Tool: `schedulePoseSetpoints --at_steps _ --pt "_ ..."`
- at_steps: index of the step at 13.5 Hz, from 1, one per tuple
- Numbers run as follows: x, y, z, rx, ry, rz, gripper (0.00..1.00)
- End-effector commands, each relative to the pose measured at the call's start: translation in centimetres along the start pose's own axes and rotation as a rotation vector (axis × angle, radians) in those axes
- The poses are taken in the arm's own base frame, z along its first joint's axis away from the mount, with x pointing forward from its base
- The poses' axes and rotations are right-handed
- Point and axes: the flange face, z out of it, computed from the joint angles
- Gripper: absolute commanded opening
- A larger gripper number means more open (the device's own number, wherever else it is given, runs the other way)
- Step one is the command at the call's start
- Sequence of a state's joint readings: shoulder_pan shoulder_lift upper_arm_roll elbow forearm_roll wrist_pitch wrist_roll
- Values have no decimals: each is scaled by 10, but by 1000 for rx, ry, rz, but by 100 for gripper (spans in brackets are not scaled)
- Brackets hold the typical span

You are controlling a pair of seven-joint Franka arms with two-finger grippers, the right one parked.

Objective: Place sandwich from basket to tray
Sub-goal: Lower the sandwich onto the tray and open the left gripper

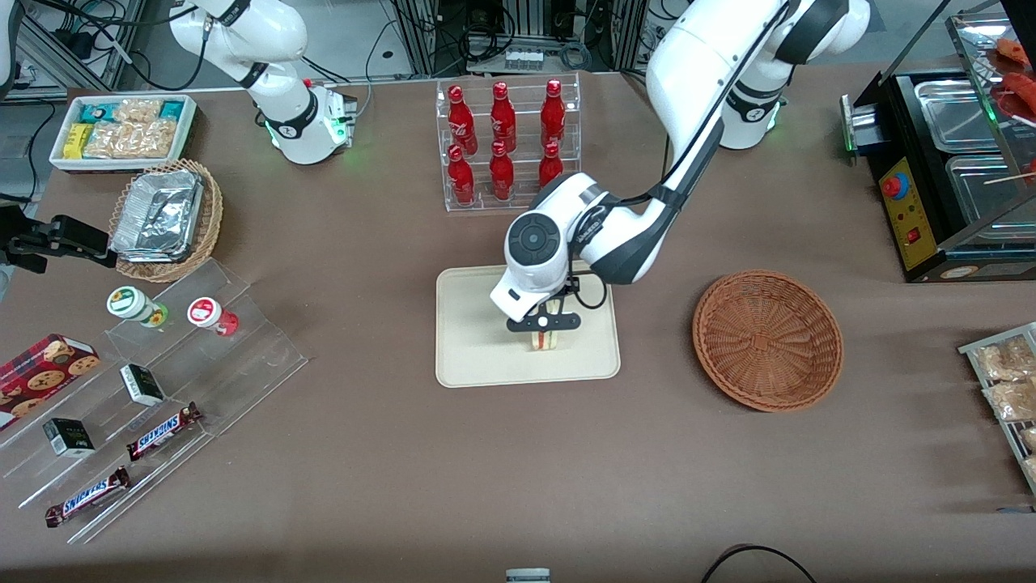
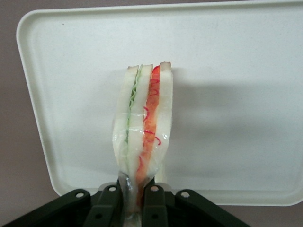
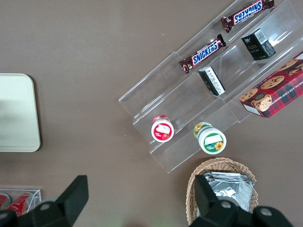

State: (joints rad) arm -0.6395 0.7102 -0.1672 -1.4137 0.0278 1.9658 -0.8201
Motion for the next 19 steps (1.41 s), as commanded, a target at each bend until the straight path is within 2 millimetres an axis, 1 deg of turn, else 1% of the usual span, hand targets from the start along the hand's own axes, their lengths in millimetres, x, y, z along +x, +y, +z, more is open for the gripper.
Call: schedulePoseSetpoints --at_steps 1,3,5,6,11,14,15,17,18,19 --pt "6 15 2 17 9 -31 0" --pt "3 23 8 18 12 -34 0" --pt "5 23 13 19 13 -47 0" --pt "3 29 15 18 15 -39 0" --pt "6 31 21 18 14 -74 0" --pt "1 36 26 36 28 -74 0" --pt "1 36 27 37 27 -85 3" --pt "1 36 27 37 27 -94 53" --pt "1 36 26 36 28 -93 84" --pt "1 36 26 36 28 -93 100"
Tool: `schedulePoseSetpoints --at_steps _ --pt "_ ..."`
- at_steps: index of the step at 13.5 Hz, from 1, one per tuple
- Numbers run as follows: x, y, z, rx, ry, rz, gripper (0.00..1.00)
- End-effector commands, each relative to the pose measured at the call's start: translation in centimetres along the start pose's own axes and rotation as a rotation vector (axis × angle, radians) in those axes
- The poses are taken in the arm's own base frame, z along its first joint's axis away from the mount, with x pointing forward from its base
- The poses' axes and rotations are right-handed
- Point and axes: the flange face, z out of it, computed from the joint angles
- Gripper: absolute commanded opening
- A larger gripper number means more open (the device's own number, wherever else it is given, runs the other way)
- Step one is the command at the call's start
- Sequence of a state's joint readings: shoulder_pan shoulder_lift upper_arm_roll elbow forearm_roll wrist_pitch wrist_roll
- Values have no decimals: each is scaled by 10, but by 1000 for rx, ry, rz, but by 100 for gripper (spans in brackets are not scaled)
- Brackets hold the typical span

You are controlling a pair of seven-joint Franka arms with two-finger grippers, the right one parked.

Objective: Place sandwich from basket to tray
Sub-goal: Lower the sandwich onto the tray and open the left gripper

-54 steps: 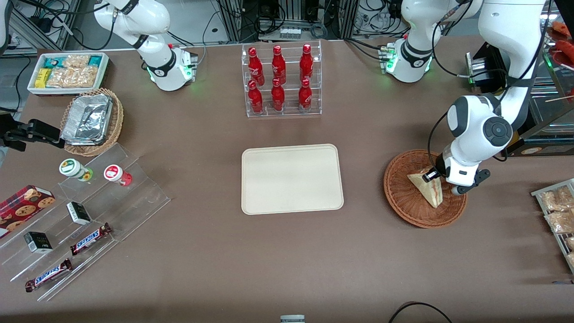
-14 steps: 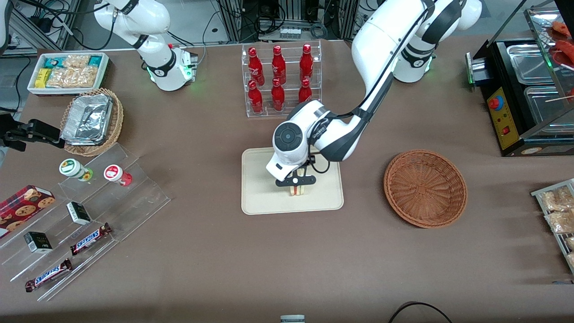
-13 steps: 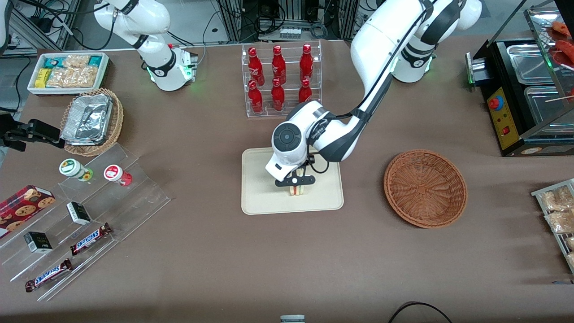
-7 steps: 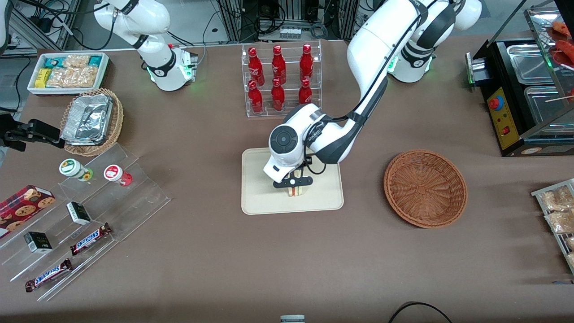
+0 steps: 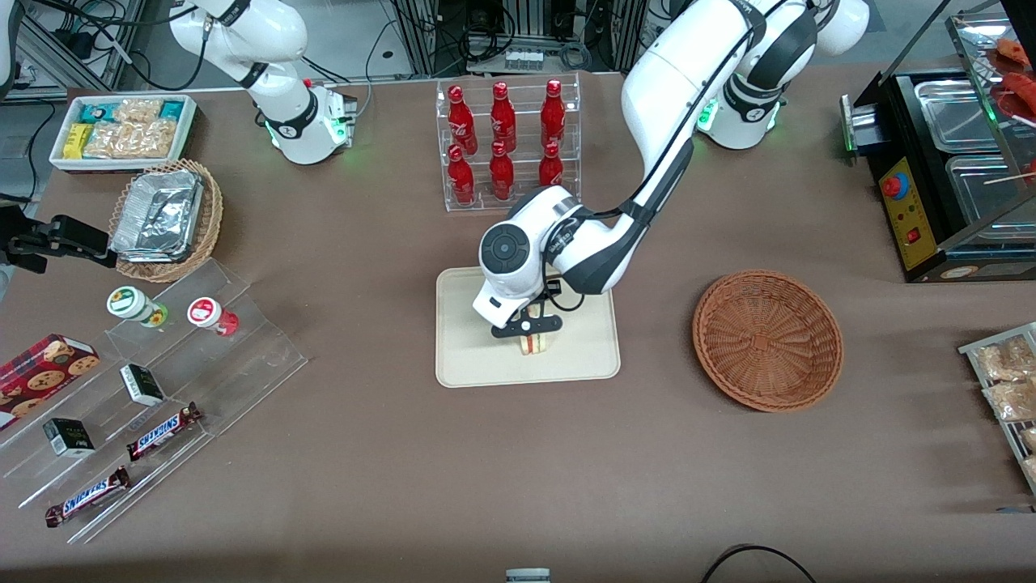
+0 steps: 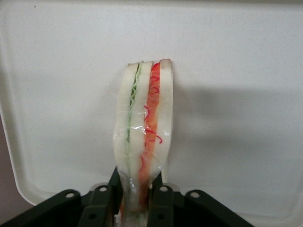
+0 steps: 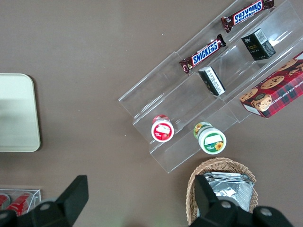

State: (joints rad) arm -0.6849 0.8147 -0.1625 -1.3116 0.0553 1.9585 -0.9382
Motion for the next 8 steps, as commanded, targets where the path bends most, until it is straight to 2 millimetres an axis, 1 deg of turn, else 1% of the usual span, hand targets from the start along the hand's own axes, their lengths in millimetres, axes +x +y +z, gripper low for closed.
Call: schedulePoseSetpoints --at_steps 1,2,4,5,6,8 --pt "1 6 -5 11 21 -16 100" --pt "1 6 -6 10 22 -16 100" --pt "0 6 -16 4 29 -16 100" --pt "2 6 -32 -7 40 -21 100" --pt "2 3 -42 2 35 -23 100" --pt "2 -4 -75 7 31 -31 100"
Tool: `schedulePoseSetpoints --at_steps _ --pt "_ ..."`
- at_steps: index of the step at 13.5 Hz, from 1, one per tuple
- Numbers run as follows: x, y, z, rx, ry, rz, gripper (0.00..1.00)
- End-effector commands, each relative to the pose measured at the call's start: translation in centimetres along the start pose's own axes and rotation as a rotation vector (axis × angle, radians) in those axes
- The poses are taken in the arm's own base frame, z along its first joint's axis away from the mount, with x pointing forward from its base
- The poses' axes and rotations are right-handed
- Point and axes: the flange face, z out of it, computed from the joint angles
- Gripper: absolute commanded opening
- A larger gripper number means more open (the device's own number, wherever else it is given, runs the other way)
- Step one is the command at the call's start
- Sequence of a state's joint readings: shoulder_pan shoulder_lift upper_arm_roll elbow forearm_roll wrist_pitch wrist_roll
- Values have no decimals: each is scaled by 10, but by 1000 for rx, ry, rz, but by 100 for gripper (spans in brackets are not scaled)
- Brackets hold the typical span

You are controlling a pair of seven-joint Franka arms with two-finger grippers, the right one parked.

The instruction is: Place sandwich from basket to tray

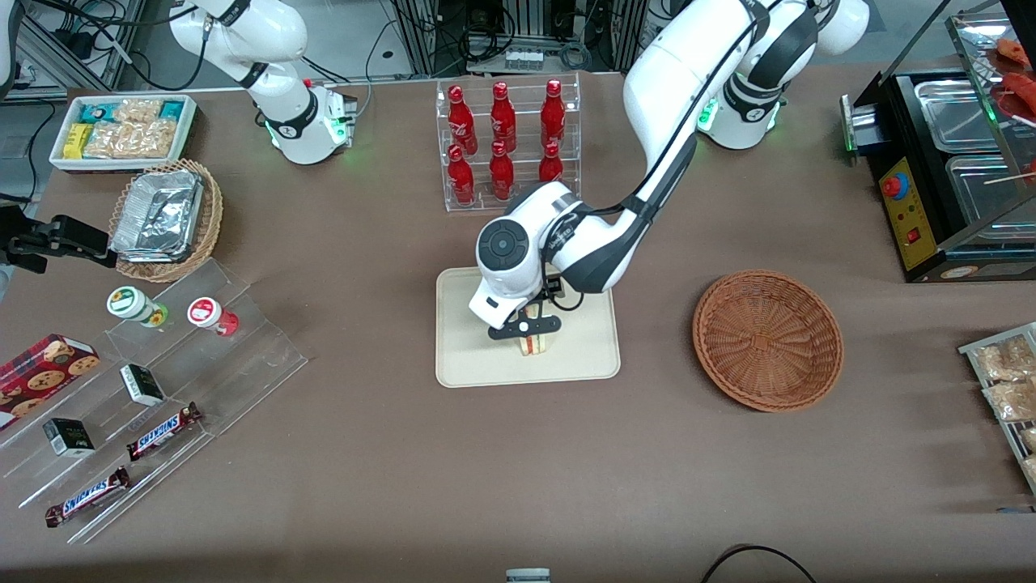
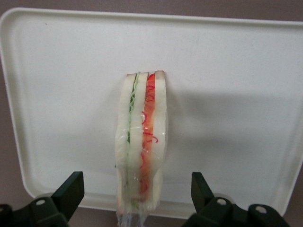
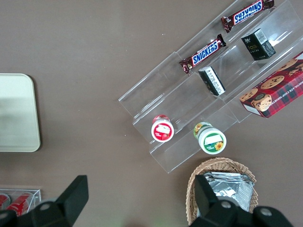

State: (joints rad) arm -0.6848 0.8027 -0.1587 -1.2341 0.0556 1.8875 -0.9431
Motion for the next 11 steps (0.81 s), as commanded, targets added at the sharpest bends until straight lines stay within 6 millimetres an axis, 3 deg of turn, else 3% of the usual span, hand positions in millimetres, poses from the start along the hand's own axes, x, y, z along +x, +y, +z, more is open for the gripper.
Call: schedulePoseSetpoints --at_steps 1,4,7,9,10,11 --pt "-4 -9 -54 16 18 -18 100" --pt "7 -38 -109 -12 36 -48 100" --pt "9 -54 -136 -15 50 34 100" --pt "42 -94 -152 -25 45 89 100" --pt "42 -103 -161 -19 44 150 100" --pt "54 -123 -166 -16 29 193 100"
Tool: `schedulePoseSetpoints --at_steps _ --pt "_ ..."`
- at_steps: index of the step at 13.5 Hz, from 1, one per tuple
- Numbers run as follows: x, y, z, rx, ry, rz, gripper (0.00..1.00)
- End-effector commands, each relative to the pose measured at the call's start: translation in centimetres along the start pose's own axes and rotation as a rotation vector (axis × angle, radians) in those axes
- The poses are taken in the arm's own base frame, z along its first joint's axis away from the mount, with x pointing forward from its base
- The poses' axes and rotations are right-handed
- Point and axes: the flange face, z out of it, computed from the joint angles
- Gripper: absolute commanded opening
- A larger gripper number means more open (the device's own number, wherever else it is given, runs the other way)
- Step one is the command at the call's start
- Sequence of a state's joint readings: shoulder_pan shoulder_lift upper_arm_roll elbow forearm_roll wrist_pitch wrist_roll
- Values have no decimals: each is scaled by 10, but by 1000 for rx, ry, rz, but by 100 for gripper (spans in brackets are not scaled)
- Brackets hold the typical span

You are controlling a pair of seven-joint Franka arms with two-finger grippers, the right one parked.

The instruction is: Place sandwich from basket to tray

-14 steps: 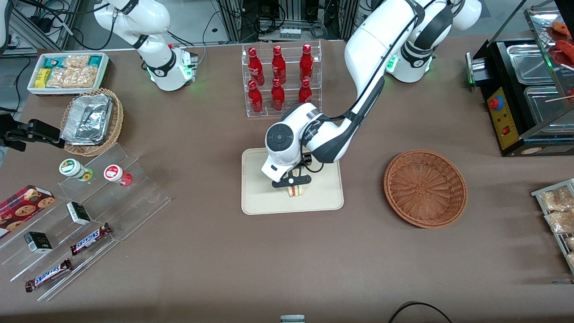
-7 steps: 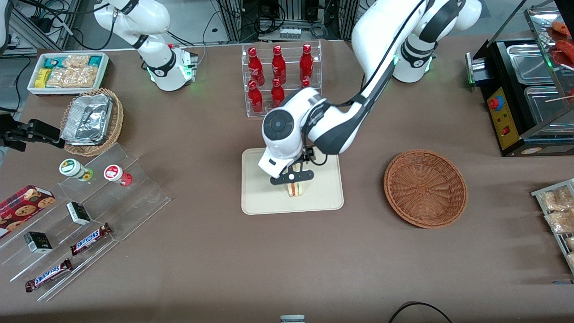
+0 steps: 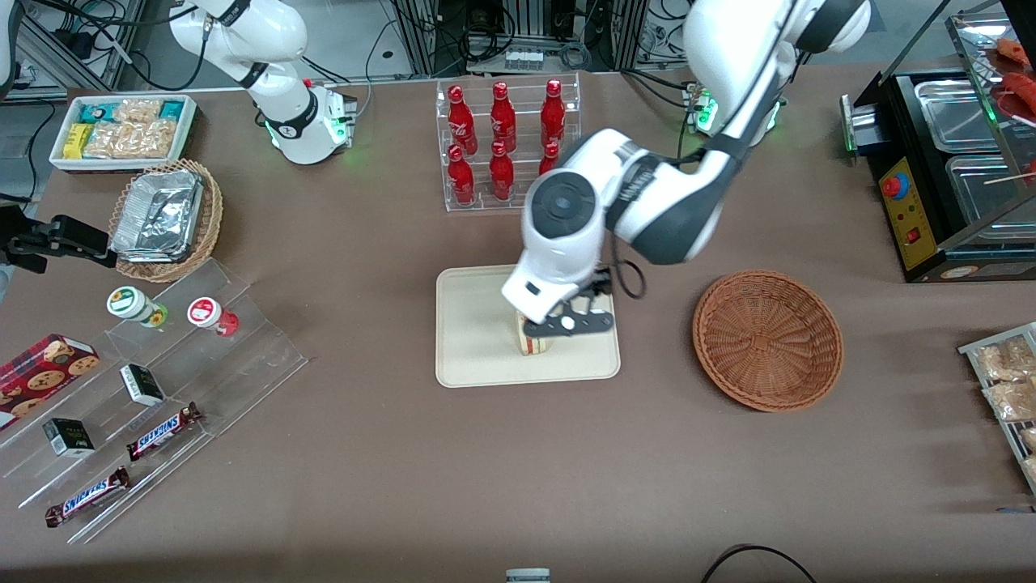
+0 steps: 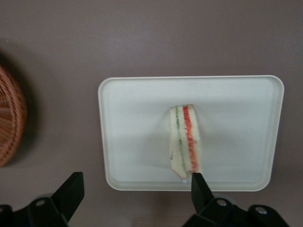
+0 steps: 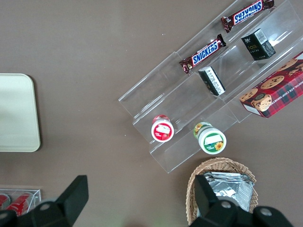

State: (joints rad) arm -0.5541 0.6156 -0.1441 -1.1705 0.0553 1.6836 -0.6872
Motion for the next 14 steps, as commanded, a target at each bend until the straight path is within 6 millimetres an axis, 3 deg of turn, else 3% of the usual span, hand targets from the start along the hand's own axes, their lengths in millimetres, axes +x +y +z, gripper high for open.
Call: schedulePoseSetpoints --at_steps 1,4,7,14 --pt "11 -50 -25 -12 -46 90 100" --pt "22 -118 -42 -46 -76 33 100" --pt "19 -182 -59 -60 -85 113 100" --pt "3 -254 -82 -57 -72 34 100"
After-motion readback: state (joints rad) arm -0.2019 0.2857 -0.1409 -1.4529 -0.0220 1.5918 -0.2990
